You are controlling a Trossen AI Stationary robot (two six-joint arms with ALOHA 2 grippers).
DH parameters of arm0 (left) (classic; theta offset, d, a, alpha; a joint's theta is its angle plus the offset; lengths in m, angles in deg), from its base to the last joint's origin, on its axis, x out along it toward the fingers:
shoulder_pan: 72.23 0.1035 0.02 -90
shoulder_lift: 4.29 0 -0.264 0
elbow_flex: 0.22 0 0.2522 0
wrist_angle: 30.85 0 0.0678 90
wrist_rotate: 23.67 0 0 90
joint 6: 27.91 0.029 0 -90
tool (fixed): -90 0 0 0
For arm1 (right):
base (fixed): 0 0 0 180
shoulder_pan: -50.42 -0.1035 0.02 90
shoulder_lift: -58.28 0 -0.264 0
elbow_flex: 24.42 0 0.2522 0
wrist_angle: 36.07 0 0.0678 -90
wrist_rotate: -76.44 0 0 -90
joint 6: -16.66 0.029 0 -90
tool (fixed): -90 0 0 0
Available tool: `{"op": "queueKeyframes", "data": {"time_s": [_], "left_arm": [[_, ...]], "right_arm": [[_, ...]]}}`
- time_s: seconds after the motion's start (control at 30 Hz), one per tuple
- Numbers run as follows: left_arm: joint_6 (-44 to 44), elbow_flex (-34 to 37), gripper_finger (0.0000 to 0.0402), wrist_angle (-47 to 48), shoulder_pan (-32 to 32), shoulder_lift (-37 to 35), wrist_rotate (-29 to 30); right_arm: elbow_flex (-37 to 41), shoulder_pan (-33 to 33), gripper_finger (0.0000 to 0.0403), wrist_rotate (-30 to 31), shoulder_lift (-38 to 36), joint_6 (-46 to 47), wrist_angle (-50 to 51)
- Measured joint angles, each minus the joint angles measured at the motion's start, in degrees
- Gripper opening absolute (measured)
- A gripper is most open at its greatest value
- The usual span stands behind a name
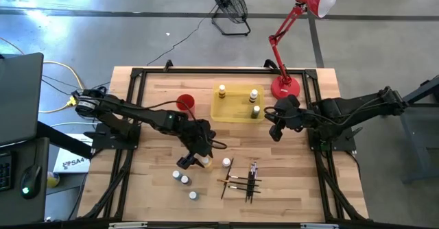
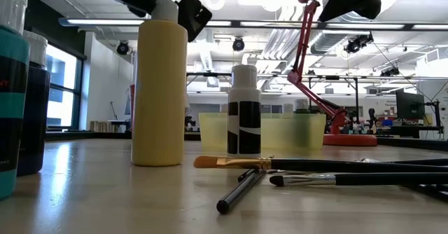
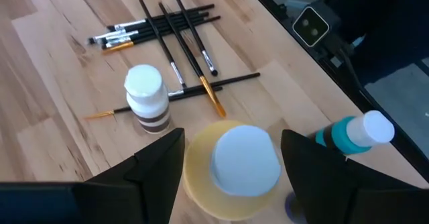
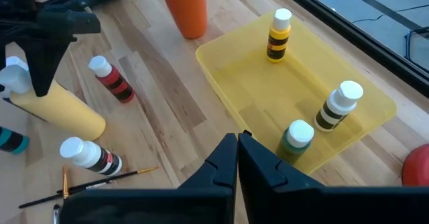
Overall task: Pick & Place Paint Supplies
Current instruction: Put the light yellow paint bottle into the yellow bin
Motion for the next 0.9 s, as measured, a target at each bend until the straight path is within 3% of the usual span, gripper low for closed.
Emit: {"op": "queueKeyframes", "data": {"time_s": [0.47,0.9], "left_arm": [[-0.2,0.0,0.024,0.2,0.0,0.0,0.5],[-0.2,0.0,0.015,0.1,0.0,-0.1,0.6]], "right_arm": [[0.0,0.0,0.0005,0.0,0.0,0.0,0.0],[0.0,0.0,0.0005,0.0,0.0,0.0,0.0]]}}
